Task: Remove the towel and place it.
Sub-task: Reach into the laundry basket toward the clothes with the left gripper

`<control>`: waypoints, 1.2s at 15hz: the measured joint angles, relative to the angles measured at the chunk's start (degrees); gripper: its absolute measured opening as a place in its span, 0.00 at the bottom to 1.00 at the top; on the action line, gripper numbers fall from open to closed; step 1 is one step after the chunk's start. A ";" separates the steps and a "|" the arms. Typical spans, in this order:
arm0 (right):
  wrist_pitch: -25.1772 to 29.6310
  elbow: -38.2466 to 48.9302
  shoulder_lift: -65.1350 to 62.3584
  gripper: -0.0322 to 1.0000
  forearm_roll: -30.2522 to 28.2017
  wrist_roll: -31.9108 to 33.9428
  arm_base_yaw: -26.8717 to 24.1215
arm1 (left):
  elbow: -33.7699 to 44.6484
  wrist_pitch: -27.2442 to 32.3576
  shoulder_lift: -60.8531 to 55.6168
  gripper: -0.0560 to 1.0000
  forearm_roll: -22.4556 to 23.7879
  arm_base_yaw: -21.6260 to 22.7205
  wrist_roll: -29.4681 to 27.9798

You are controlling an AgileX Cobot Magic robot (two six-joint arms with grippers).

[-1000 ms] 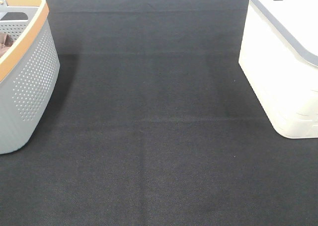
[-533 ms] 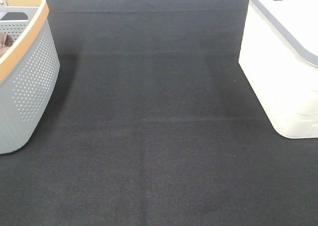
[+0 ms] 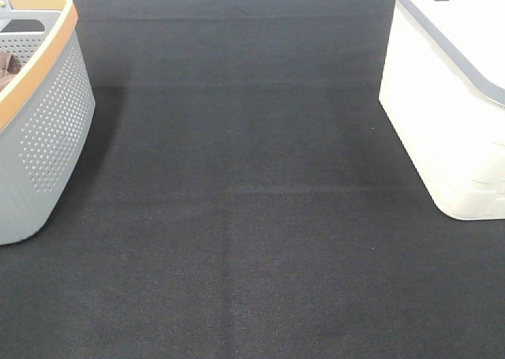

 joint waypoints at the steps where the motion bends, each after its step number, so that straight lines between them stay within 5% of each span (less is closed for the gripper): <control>1: 0.00 0.00 0.00 0.71 0.00 0.00 0.00 | 0.00 0.00 0.00 0.77 0.00 0.00 0.00; 18: 0.00 0.00 0.00 0.71 0.00 0.00 0.00 | 0.00 0.00 0.00 0.77 0.00 0.00 0.00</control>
